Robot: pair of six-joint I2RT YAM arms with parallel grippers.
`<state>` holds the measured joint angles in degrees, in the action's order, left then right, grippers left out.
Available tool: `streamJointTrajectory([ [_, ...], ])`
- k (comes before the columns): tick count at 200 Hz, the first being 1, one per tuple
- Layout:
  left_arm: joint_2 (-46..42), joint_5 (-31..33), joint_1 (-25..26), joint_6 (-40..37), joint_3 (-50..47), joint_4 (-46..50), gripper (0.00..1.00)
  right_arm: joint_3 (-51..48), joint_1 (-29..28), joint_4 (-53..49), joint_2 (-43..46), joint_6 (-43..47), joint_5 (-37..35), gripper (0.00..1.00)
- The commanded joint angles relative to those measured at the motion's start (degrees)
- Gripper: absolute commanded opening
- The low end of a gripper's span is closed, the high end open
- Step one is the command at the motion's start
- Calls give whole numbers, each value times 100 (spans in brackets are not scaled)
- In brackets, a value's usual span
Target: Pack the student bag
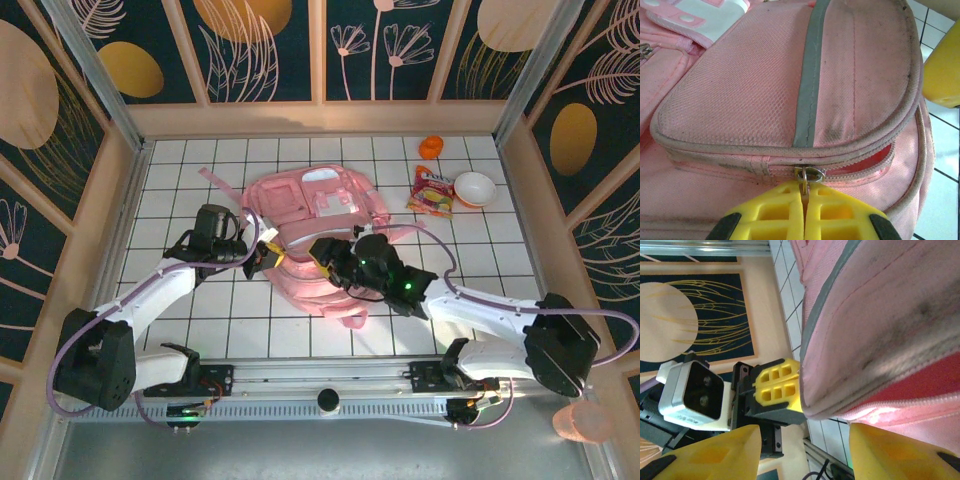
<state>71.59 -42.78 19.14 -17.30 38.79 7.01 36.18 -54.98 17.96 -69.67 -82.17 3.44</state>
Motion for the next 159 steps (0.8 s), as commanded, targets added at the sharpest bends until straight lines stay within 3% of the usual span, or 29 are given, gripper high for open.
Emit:
streamJointTrajectory([
  [1, -119, -80, 29, -136, 68, -41, 0, -140, -36, 674, -132, -425, -299, 48],
  [33, -102, -118, 90, -177, 85, -16, 0, -98, -38, 937, -385, -447, -415, 39],
  [97, -154, -217, 353, -348, 169, 248, 0, -115, -26, 1420, -913, -529, -557, 2],
  [136, -192, -506, 608, -376, 277, 446, 0, 98, 55, 1411, -1100, -370, -575, 0],
  [159, -293, -795, 748, -23, 289, 195, 0, 171, 119, 1486, -1187, -287, -517, 0],
])
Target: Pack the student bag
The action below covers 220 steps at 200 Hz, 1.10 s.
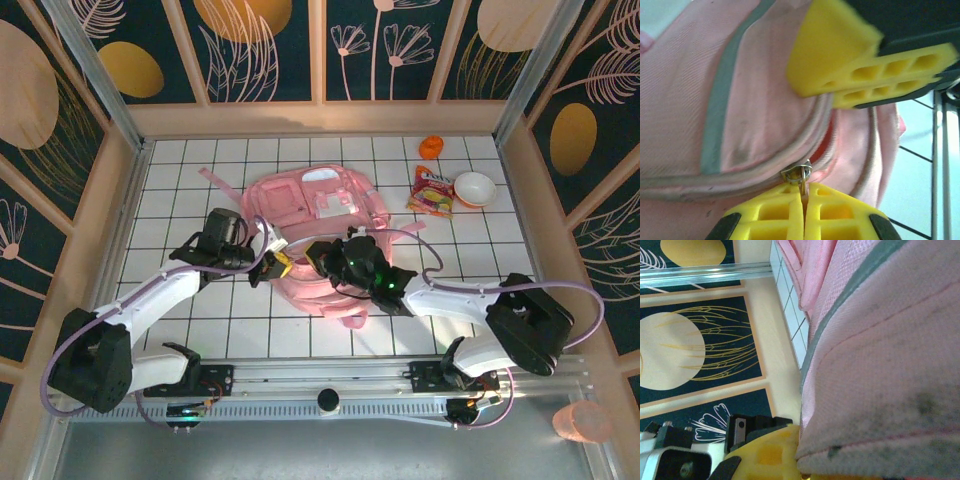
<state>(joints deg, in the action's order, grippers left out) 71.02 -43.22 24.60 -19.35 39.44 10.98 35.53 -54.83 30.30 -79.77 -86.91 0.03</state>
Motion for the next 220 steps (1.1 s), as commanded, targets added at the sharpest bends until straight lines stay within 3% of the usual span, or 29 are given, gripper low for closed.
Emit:
streamJointTrajectory([
  [1, -242, -750, 207, 211, 218, -229, 0, 240, 108, 254, -187, 190, -173, 0],
  [29, -201, -779, 582, 576, 210, -682, 4, 427, 182, 226, -286, 442, 38, 0],
  [67, -305, -348, 676, 182, 393, -357, 42, 463, 543, -447, 102, 1506, 815, 0],
  [112, -833, 690, 678, -924, 442, -92, 71, 683, 1352, -2058, 742, 3848, 2603, 0],
  [140, -799, 1044, 671, -1675, 428, -165, 74, 1078, 1663, -3055, 637, 5008, 3449, 0],
  [161, -565, 935, 675, -2084, 539, -187, 73, 1363, 1777, -3407, 481, 5518, 3837, 0],
  [184, -230, 611, 722, -2323, 655, -211, 70, 1604, 1867, -3505, 336, 5649, 4025, 0],
  [220, 58, 685, 984, -2378, 530, -797, 68, 1769, 1931, -3409, 203, 5595, 4177, 0],
])
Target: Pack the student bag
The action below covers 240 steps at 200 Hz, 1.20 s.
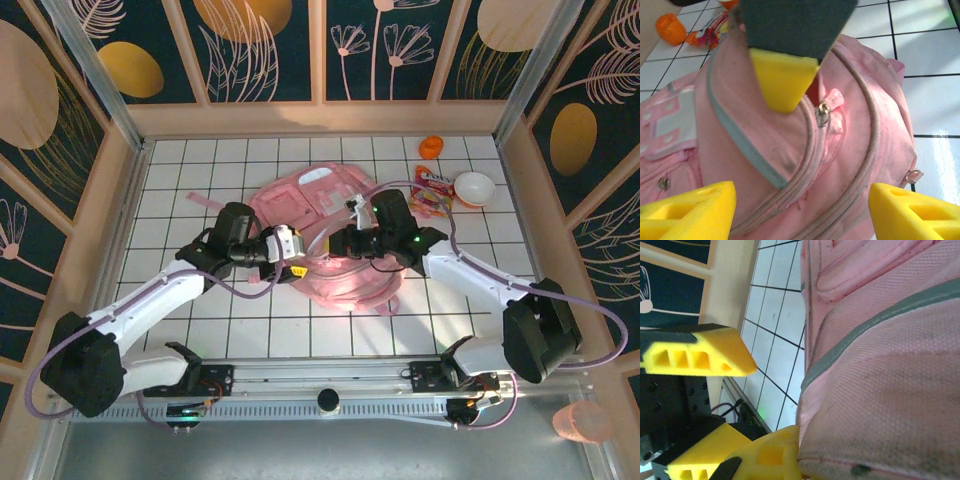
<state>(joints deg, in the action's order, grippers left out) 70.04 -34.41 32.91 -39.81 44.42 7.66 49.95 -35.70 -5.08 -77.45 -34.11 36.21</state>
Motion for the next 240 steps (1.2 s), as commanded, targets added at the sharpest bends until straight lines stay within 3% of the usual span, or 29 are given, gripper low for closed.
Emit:
streamJointTrajectory([
  [1, 167, -197, 158, -329, 36, -479, 68, 329, 19, 139, -31, 311, 566, 0],
  [16, 323, -29, 283, -265, 35, -630, 62, 366, 38, 190, -42, 242, 606, 0],
  [57, 539, 729, 401, 97, -241, -1283, 30, 228, 99, 511, 152, -126, 616, 0],
  [94, 632, 591, 405, 465, -202, -1311, 0, 21, 173, 414, 612, -167, 194, 4],
  [115, 716, 403, 405, 750, -106, -1285, 0, -16, 168, -60, 898, -15, -303, 22],
  [129, 755, 321, 405, 894, -50, -1259, 0, -75, 144, -481, 1197, 106, -748, 28],
  [159, 782, 301, 402, 989, 3, -1228, 0, -285, 27, -1282, 1862, 268, -1778, 32],
  [182, 794, 301, 401, 1023, 67, -1170, 0, -250, -580, -1819, 2131, 598, -2900, 33],
  [203, 829, 245, 409, 1070, 108, -1170, 0, -391, -1088, -1650, 2191, 1258, -3348, 35],
  [240, 844, 185, 401, 1116, 172, -1168, 0, -927, -1193, -550, 2280, 2477, -3283, 40],
])
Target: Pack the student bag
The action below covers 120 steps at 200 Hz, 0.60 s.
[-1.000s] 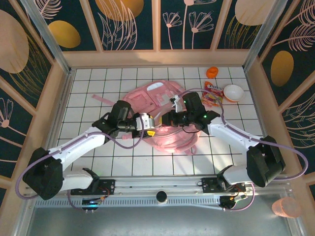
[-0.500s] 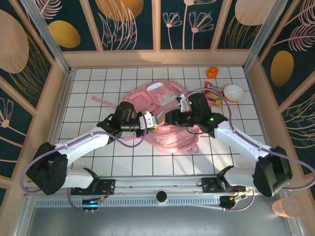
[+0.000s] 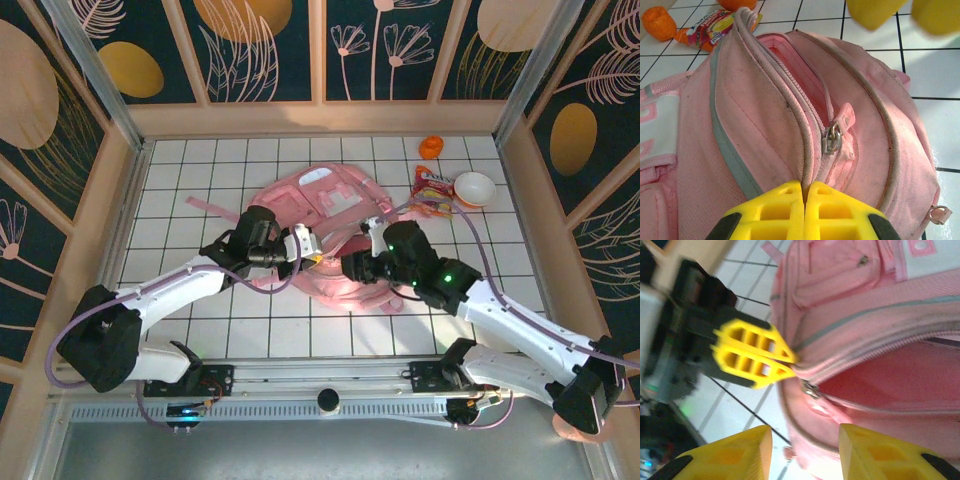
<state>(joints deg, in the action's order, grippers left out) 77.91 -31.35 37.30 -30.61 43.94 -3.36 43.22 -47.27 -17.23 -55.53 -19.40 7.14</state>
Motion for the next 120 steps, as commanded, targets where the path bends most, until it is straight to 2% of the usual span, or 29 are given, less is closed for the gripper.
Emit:
streamJointTrajectory([
  [1, 49, -119, -38, 196, 220, -68, 0, -262, -37, 689, 87, 1025, -374, 40],
  [65, 105, -176, -38, 257, 358, -69, 0, -284, -137, 1227, -605, 1588, -91, 40],
  [99, 116, -257, -38, 266, 404, -60, 0, -201, -161, 1294, -931, 1761, -285, 40],
  [108, 114, -260, -38, 275, 405, -60, 0, -181, -160, 1311, -980, 1795, -333, 37],
  [120, 106, -203, -38, 275, 405, -38, 0, -145, -162, 1282, -1028, 1808, -430, 29],
])
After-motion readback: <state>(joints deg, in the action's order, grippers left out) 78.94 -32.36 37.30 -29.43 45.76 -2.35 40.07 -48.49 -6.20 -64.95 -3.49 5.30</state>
